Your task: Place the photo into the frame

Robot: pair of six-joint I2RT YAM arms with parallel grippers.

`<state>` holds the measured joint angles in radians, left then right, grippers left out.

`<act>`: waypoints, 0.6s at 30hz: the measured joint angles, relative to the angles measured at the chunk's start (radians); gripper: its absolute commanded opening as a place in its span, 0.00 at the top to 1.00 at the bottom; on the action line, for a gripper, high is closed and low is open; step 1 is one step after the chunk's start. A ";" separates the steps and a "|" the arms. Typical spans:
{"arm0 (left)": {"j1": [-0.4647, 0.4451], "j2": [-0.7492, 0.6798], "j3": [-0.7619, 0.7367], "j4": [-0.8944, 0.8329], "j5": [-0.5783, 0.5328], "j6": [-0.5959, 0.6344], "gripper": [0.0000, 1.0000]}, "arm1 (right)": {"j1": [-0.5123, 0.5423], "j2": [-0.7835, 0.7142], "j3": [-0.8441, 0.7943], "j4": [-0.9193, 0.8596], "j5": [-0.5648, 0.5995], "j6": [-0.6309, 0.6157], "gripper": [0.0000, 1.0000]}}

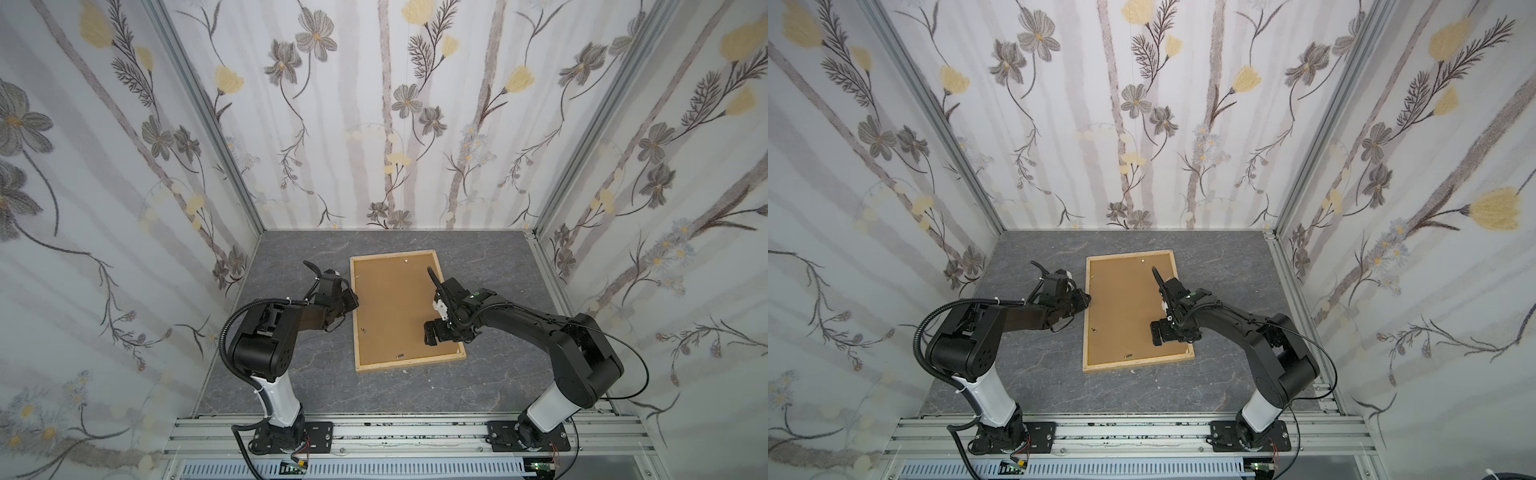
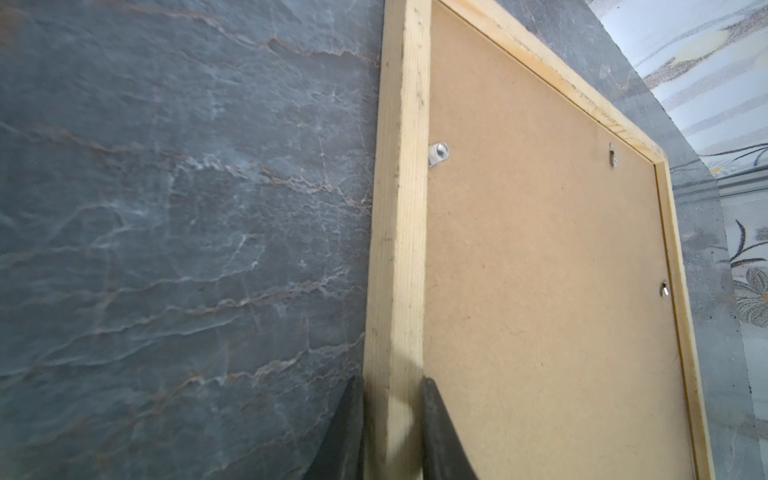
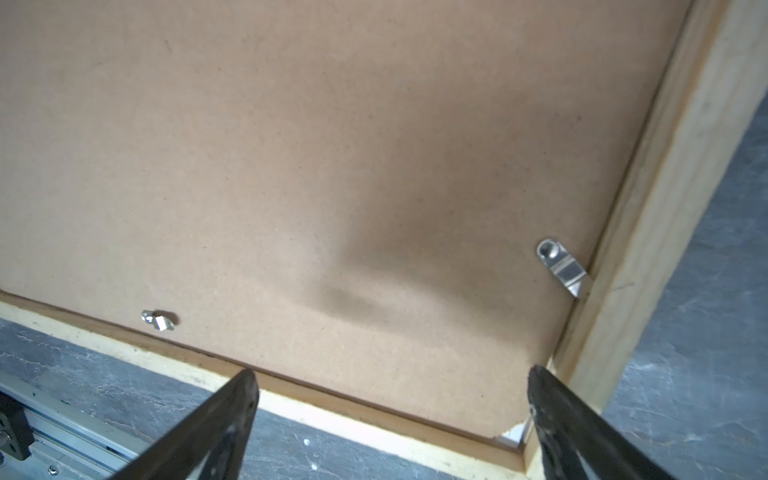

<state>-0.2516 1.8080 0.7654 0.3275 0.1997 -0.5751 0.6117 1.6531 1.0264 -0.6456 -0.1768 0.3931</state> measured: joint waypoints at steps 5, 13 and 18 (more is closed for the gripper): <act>0.000 0.002 -0.004 0.002 0.000 0.005 0.83 | -0.001 0.030 0.013 0.013 0.031 0.026 0.00; 0.000 0.003 -0.010 0.013 0.001 0.017 0.84 | 0.002 0.074 0.053 0.022 0.089 0.050 0.00; 0.000 0.004 -0.016 0.026 0.002 0.019 0.84 | 0.002 0.092 0.069 0.033 0.113 0.062 0.00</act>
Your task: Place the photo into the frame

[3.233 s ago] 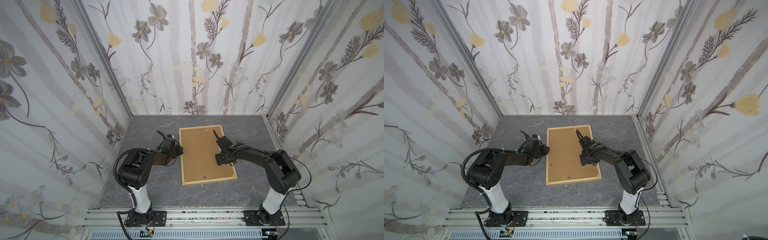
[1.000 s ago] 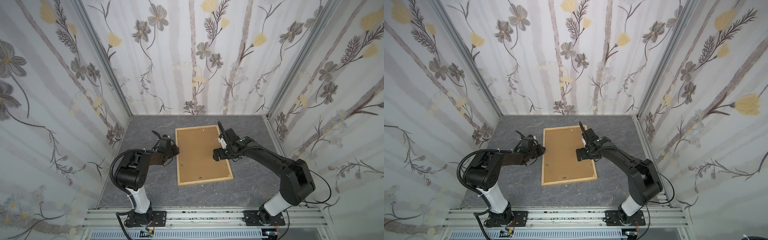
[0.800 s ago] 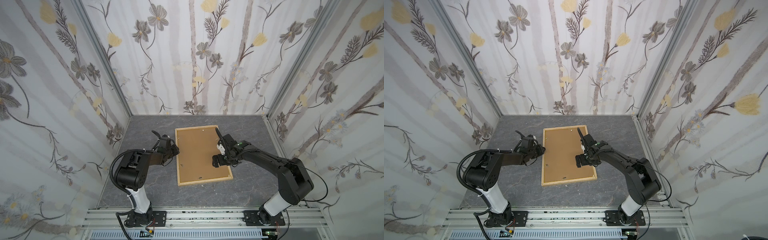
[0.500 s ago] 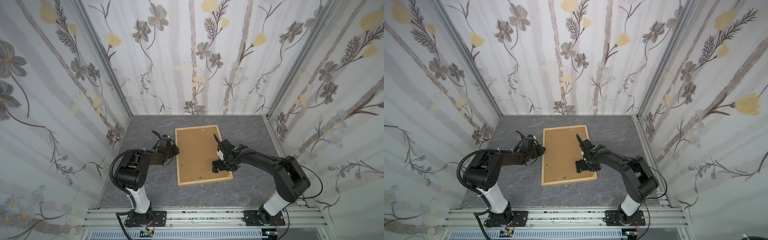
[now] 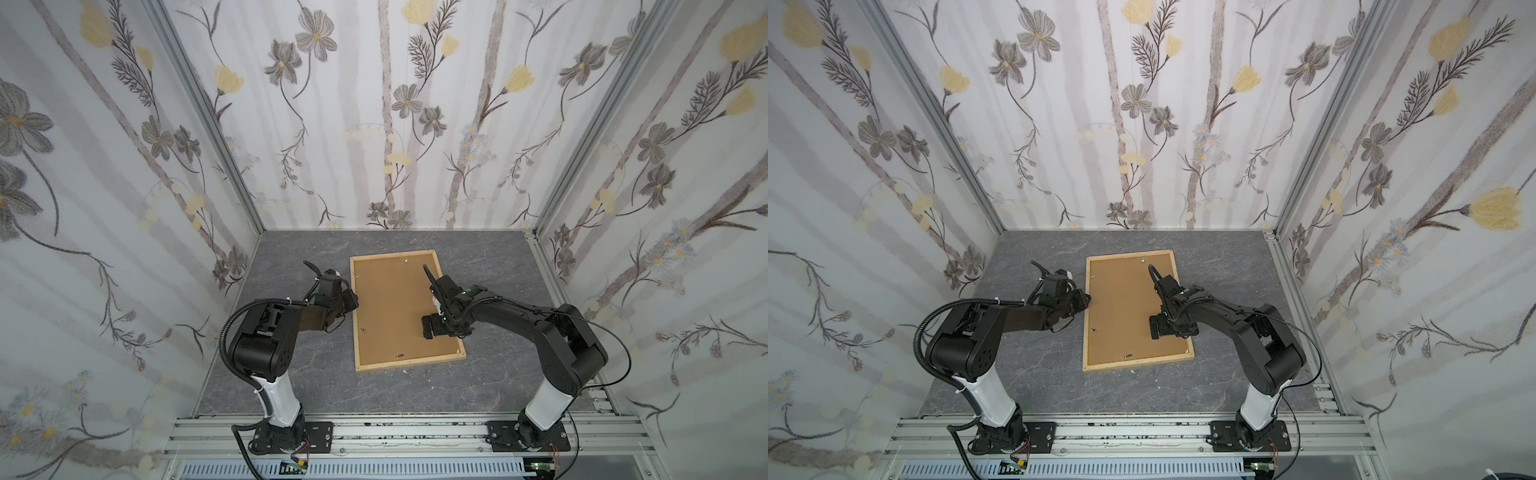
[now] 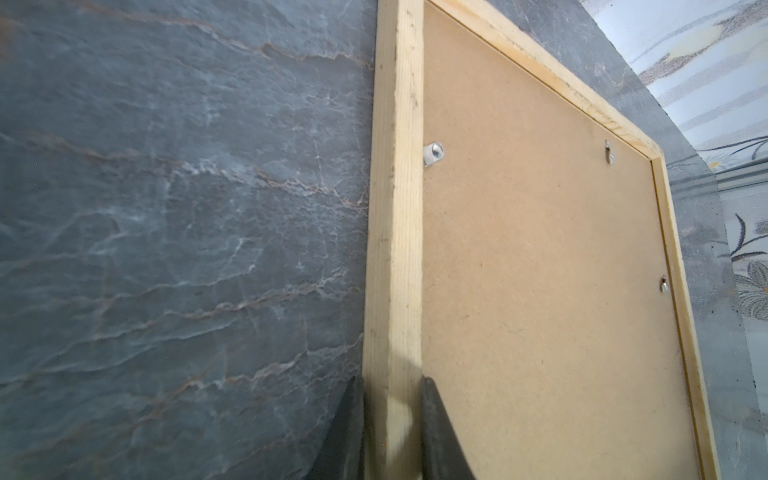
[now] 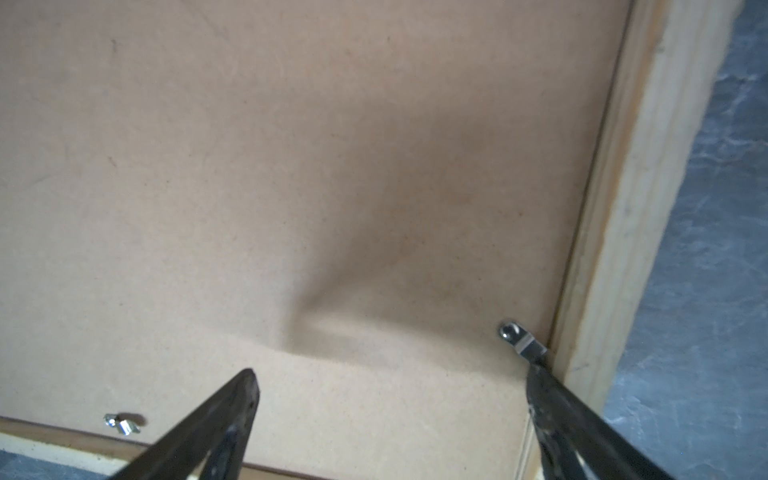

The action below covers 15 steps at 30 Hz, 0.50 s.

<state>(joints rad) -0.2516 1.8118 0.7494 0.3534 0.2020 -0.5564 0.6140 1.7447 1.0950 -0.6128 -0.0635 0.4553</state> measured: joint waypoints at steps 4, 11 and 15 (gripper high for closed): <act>-0.003 0.001 -0.004 0.008 -0.004 0.001 0.85 | 0.001 0.009 0.003 0.005 0.012 0.016 0.00; -0.008 0.001 -0.010 0.026 -0.012 0.000 0.85 | 0.001 -0.003 -0.021 0.054 0.054 0.036 0.00; -0.008 0.002 -0.010 0.026 -0.011 0.000 0.85 | 0.001 -0.012 -0.039 0.079 0.056 0.041 0.00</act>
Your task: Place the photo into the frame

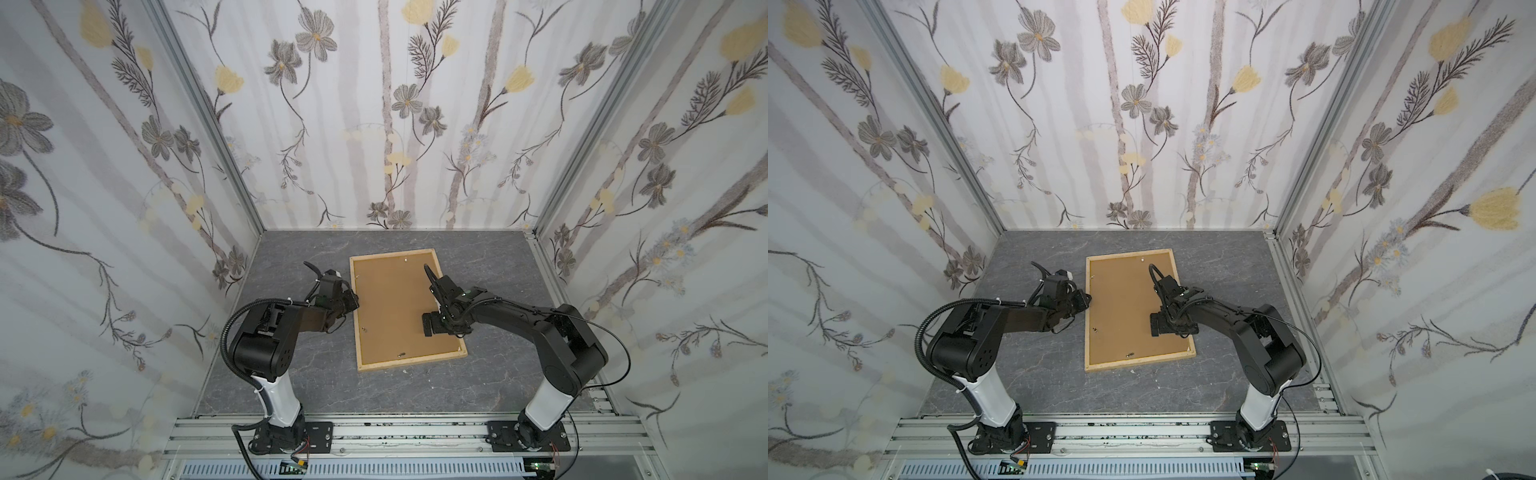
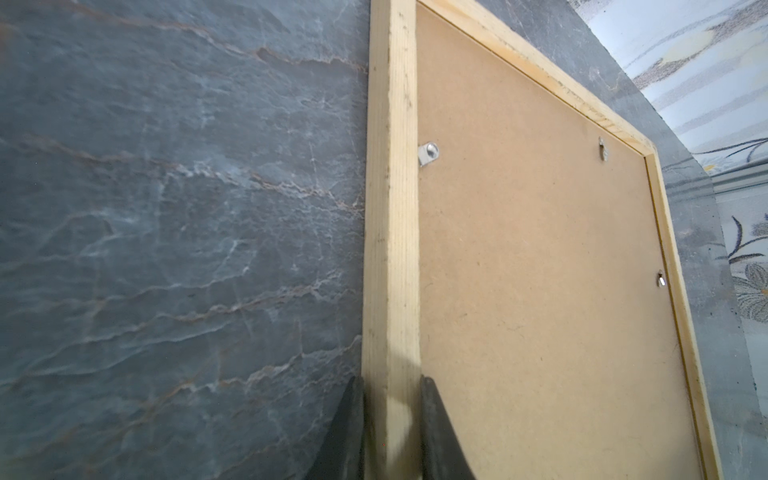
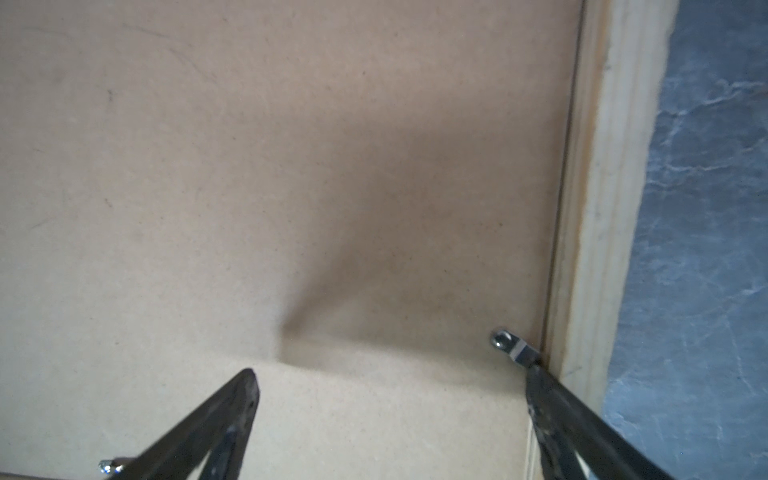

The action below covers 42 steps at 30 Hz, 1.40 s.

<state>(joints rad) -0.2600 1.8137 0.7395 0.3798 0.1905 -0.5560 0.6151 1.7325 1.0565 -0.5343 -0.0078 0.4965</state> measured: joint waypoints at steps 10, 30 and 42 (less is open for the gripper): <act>-0.003 0.005 0.004 0.002 -0.002 0.004 0.85 | 0.001 -0.030 -0.073 0.110 0.019 0.027 0.00; -0.010 0.015 0.013 0.009 -0.011 0.006 0.86 | -0.001 -0.060 -0.159 0.306 0.098 0.026 0.00; -0.011 0.023 0.022 0.010 -0.018 0.010 0.87 | -0.007 -0.053 -0.206 0.449 0.141 0.000 0.00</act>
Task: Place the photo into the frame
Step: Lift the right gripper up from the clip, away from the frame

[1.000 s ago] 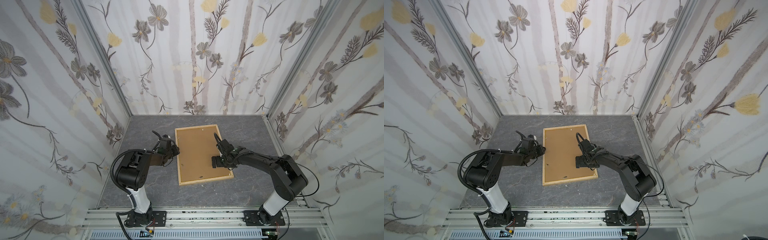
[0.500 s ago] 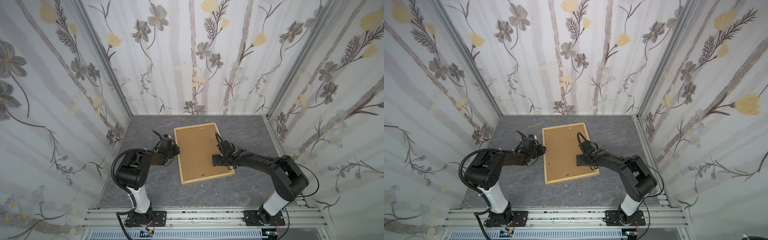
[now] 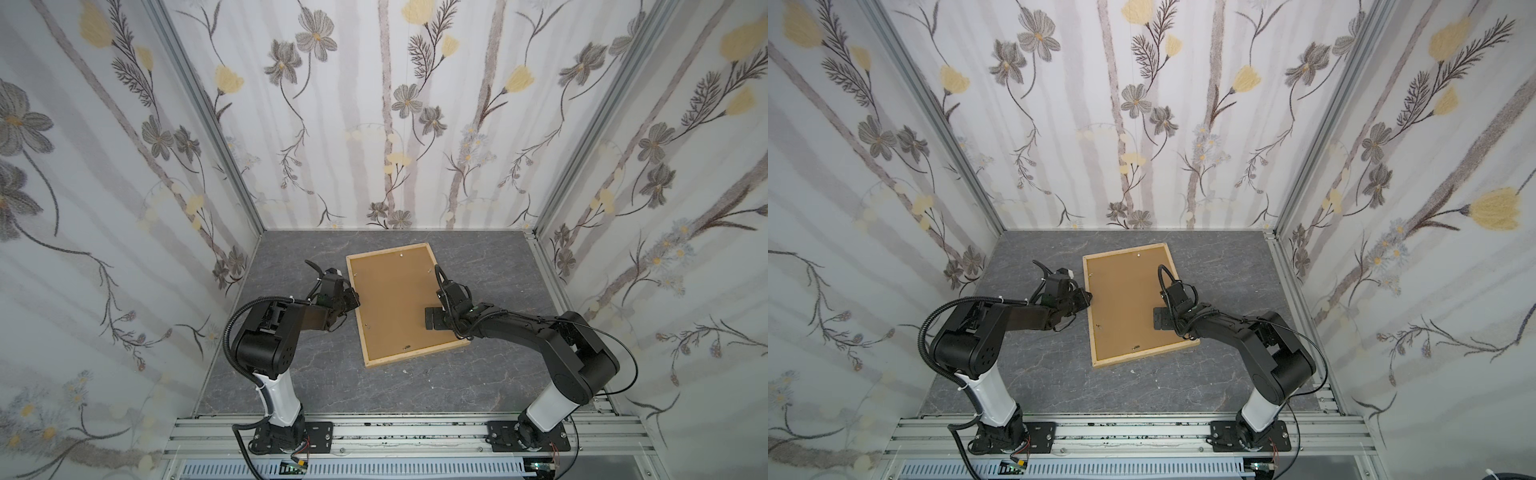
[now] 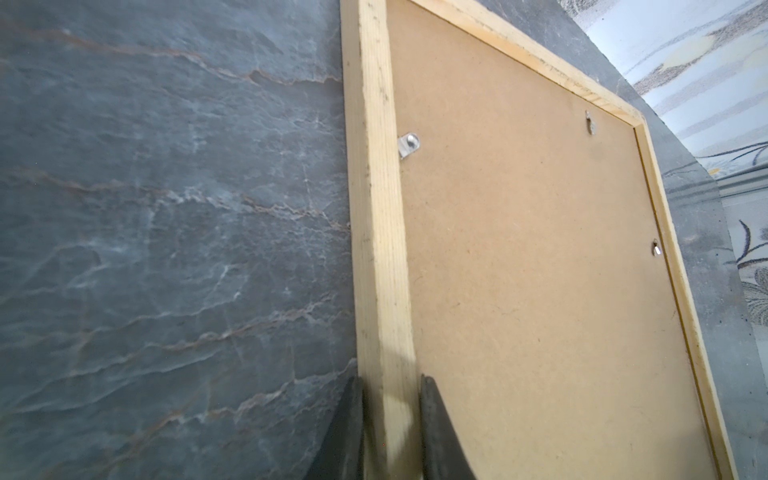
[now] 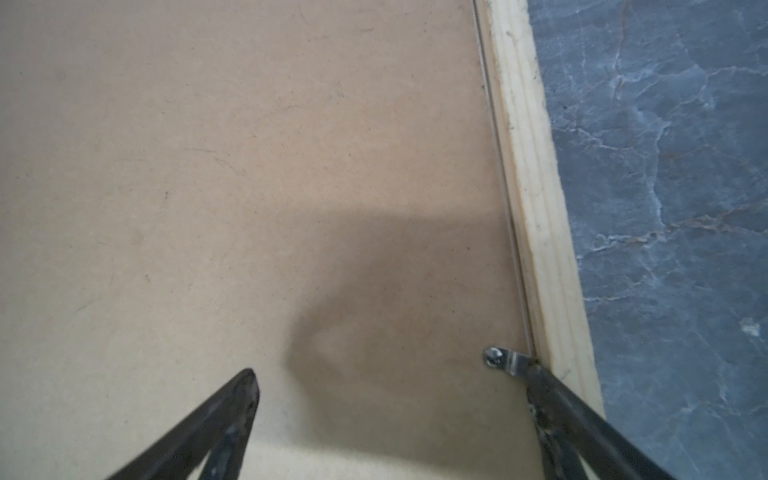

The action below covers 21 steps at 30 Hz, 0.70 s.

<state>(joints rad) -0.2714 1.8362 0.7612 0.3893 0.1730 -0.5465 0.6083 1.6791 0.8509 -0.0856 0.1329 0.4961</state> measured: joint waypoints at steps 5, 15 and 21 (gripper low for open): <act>0.000 0.000 0.000 0.000 -0.001 0.001 0.87 | -0.002 0.000 -0.003 0.013 0.003 -0.006 0.00; 0.000 0.002 0.003 -0.002 -0.001 0.004 0.84 | -0.007 -0.063 -0.018 -0.014 -0.084 -0.015 0.00; 0.000 0.016 0.024 -0.011 0.000 0.009 0.83 | -0.034 -0.198 0.058 -0.087 -0.111 -0.032 0.00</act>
<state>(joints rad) -0.2714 1.8526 0.7853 0.3782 0.1730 -0.5377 0.5739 1.4815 0.9092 -0.1730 0.0216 0.4644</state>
